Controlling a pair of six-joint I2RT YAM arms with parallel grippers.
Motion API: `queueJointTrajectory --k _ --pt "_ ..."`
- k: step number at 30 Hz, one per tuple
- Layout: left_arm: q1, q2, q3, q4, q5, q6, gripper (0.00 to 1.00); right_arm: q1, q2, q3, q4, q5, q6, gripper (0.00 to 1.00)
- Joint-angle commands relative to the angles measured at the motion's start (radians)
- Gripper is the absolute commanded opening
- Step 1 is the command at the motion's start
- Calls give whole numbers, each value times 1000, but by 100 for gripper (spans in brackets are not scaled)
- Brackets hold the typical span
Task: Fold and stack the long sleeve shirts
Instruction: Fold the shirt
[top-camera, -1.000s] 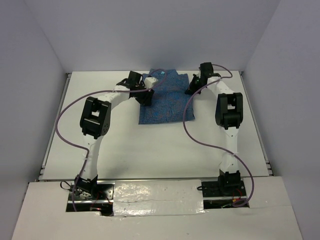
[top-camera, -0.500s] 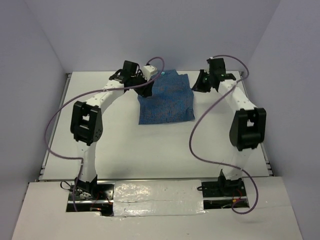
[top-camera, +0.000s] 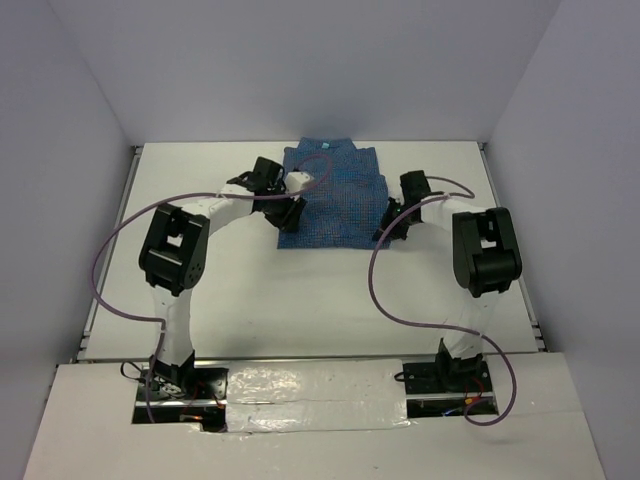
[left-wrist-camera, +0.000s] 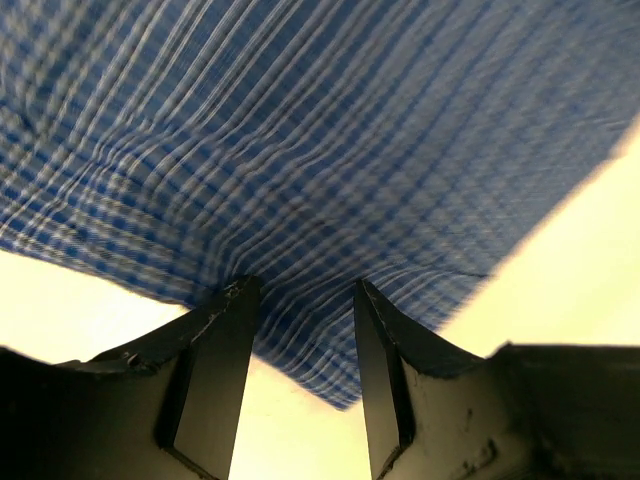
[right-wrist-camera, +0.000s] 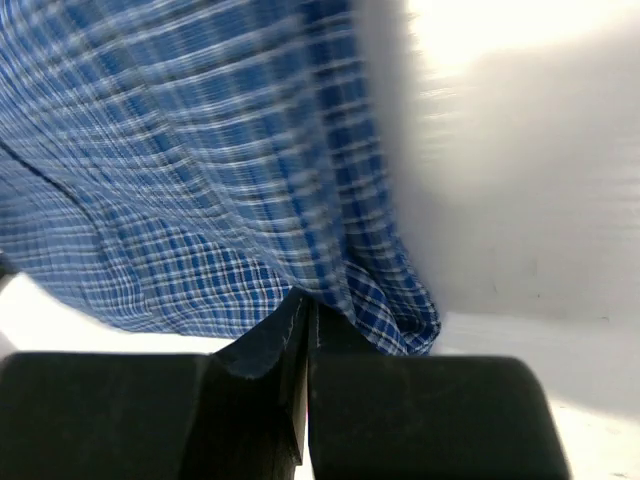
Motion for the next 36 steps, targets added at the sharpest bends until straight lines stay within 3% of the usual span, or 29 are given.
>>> queueJointTrajectory --k 1,9,12,16,18,20,23,26,29,36 --pt "8 24 -3 50 -81 5 55 -66 -6 -21 68 19 28 0" --pt "10 47 2 16 -124 64 55 -93 43 59 -52 -18 -36 6" --pt "10 13 34 -5 -113 111 55 -89 -5 73 -79 -47 -77 18" --pt "5 -60 109 -120 -21 246 58 -94 -118 102 -179 3 -134 44" --pt "-9 -112 126 -174 30 404 60 -102 -143 105 -208 26 -157 56" --pt "-38 -169 76 -250 36 616 64 -105 -158 90 -245 35 -165 61" --pt "-84 -244 -47 -271 8 876 66 -105 -158 38 -228 32 -153 62" --pt "-114 -255 -187 -248 -38 1015 69 -114 -134 2 -187 19 -127 62" --pt "-133 -241 -222 -187 -50 1061 73 -114 -91 -4 -150 -4 -113 62" --pt "-177 -201 -303 8 -165 1013 75 -114 -31 -27 -107 -46 -96 62"
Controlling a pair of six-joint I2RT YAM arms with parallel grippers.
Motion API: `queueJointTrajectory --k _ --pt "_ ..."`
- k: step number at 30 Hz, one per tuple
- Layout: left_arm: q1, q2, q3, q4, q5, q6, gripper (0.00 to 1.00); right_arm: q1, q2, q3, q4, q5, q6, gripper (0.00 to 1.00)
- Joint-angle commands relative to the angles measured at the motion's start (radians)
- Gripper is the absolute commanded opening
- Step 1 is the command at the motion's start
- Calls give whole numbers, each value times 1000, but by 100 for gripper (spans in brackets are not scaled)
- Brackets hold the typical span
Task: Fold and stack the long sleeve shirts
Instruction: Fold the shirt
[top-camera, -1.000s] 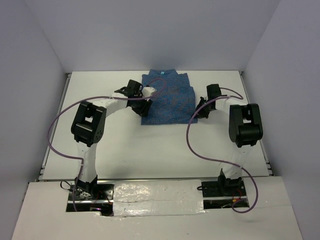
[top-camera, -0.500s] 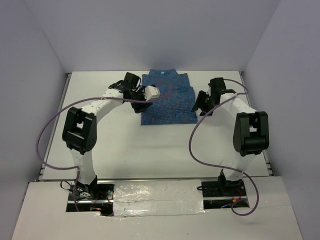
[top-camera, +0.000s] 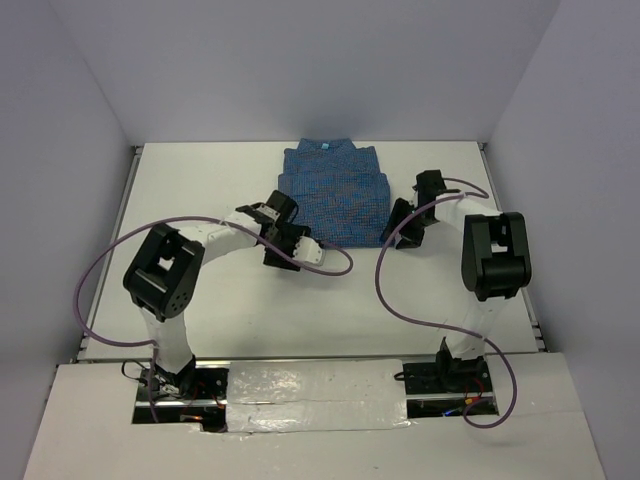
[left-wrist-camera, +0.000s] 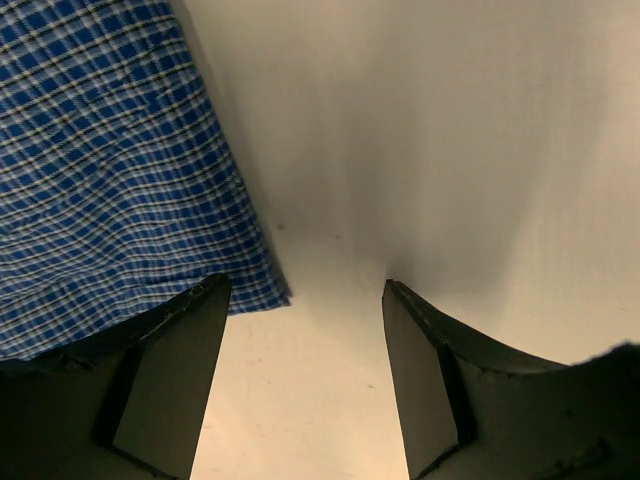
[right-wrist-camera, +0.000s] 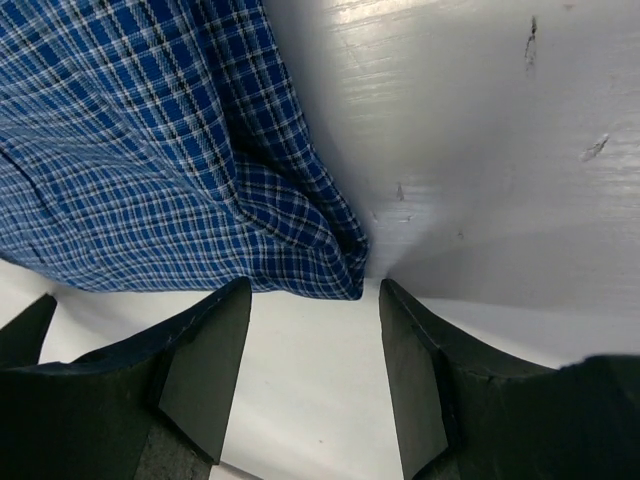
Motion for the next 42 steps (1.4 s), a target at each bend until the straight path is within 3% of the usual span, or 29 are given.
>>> queueJointTrajectory --k 1,8,11,12,13,14,16,17,19,24,30,36,42 --pt "-15 11 -24 153 -80 21 75 -5 -5 -33 49 -24 12 62" --pt "-15 27 -82 308 -171 -22 75 -5 -2 -51 49 -18 -2 62" --pt "-17 36 -81 305 -151 -22 69 -5 8 -39 55 -35 1 56" --pt "-18 41 -79 297 -148 -21 59 -5 16 -30 52 -44 1 47" --pt "-20 42 -79 297 -148 -24 51 -5 19 -28 55 -44 1 47" --pt "-20 44 -82 299 -147 -30 32 -5 19 -28 58 -49 2 34" --pt "-20 48 -79 294 -139 -45 14 -6 21 -28 63 -57 1 21" --pt "-20 47 -76 288 -134 -57 0 -8 16 -27 62 -58 1 10" --pt "-17 41 -52 264 -105 -100 0 -8 7 -33 66 -80 -4 0" --pt "11 -4 8 89 -27 -157 0 -5 -65 -46 14 -97 -40 0" --pt "3 -162 -61 -77 30 -143 0 38 -223 -132 -81 -94 -93 0" --pt "-28 -330 -157 -238 36 -206 0 182 -441 -244 -247 -44 -59 0" --pt "-46 -580 -193 -519 92 -222 0 315 -678 -312 -492 -34 1 0"
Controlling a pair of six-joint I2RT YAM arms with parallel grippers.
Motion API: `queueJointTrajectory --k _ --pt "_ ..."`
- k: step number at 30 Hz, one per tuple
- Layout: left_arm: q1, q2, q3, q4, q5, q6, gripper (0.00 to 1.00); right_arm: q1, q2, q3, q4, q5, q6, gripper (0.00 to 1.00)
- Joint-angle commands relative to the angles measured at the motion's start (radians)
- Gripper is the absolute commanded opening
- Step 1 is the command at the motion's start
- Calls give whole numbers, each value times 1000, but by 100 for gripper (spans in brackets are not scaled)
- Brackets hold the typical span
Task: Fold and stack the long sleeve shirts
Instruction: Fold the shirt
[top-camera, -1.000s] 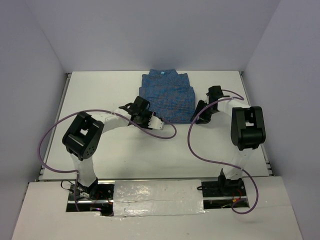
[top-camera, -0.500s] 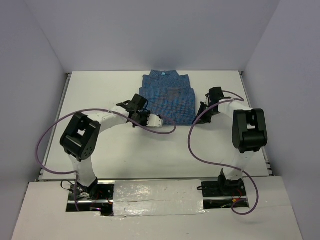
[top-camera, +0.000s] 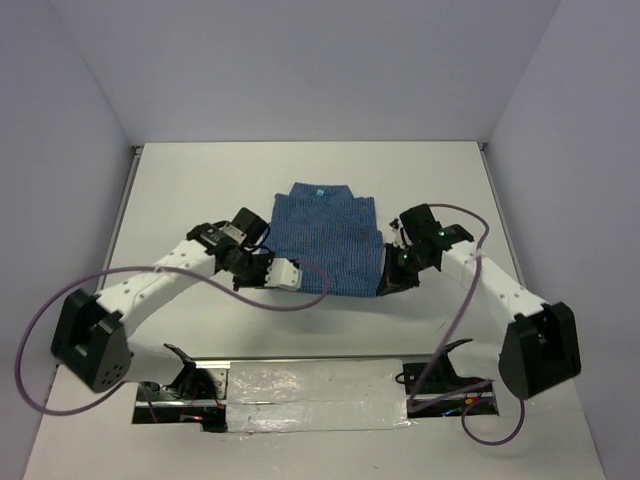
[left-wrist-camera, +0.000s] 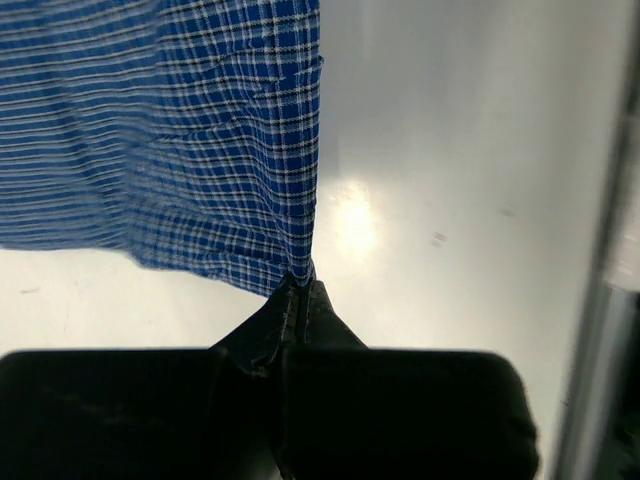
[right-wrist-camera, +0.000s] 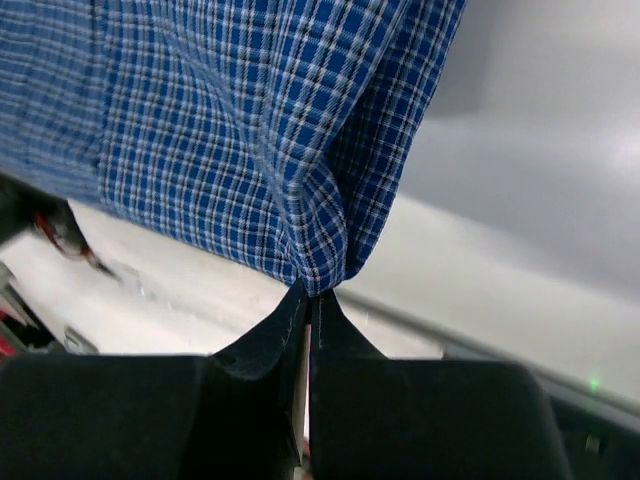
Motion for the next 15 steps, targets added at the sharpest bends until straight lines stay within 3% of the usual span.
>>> queueJointTrajectory --k 1,6,12,15 --pt "-10 -156 20 -244 87 -19 0 64 -124 -12 -233 28 44 0" --pt "-17 -307 104 -457 164 -13 0 172 -272 53 -449 -56 84 0" --pt "3 -266 247 -471 196 -117 0 173 -188 308 -558 -137 54 0" --pt "180 -180 339 -462 300 -132 0 105 -73 434 -552 -147 -11 0"
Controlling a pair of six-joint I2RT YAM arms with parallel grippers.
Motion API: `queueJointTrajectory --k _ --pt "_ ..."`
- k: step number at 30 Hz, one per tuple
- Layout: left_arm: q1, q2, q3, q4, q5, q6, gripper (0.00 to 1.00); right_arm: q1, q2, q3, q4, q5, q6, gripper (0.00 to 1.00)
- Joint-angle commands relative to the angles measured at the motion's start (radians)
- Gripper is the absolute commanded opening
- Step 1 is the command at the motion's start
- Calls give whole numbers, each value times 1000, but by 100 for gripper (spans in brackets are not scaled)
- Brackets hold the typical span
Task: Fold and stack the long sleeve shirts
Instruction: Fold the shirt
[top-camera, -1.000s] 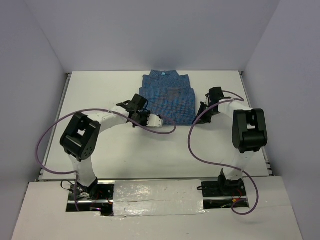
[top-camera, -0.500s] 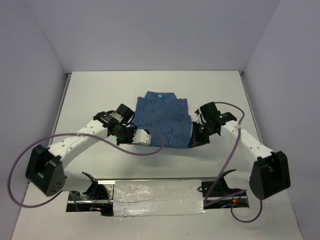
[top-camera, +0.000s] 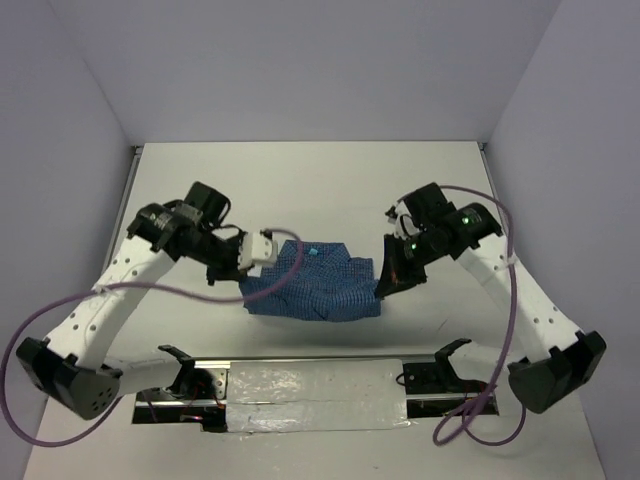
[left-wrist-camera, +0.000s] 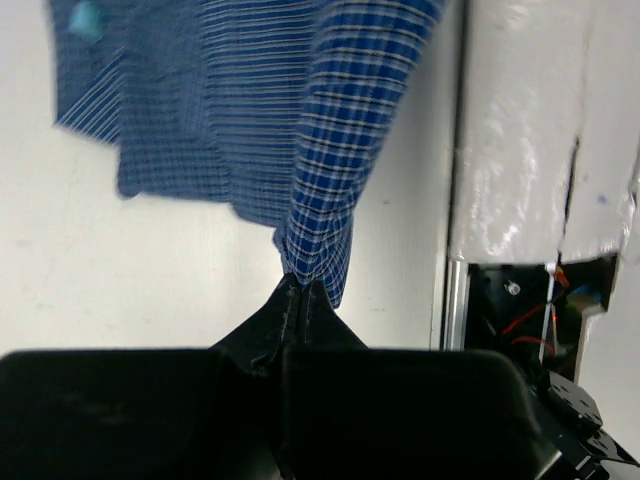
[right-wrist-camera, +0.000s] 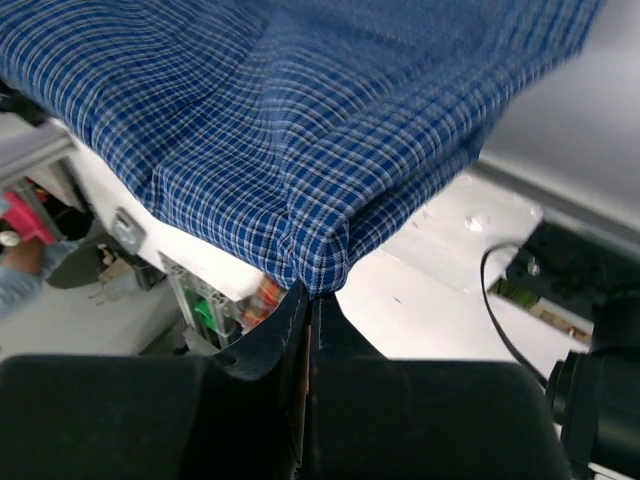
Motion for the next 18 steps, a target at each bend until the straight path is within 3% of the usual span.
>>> queueJointTrajectory --k 1,5,9,18 --pt "171 120 130 -10 131 -54 0 -87 123 142 -39 -49 -98 0" --pt "285 258 219 -1 182 -94 0 -210 256 205 25 -112 -180 0" --pt "360 344 219 122 229 -168 0 -279 422 257 116 -122 -218 0" --pt "394 553 317 360 229 -370 0 -374 712 368 206 -165 -247 0"
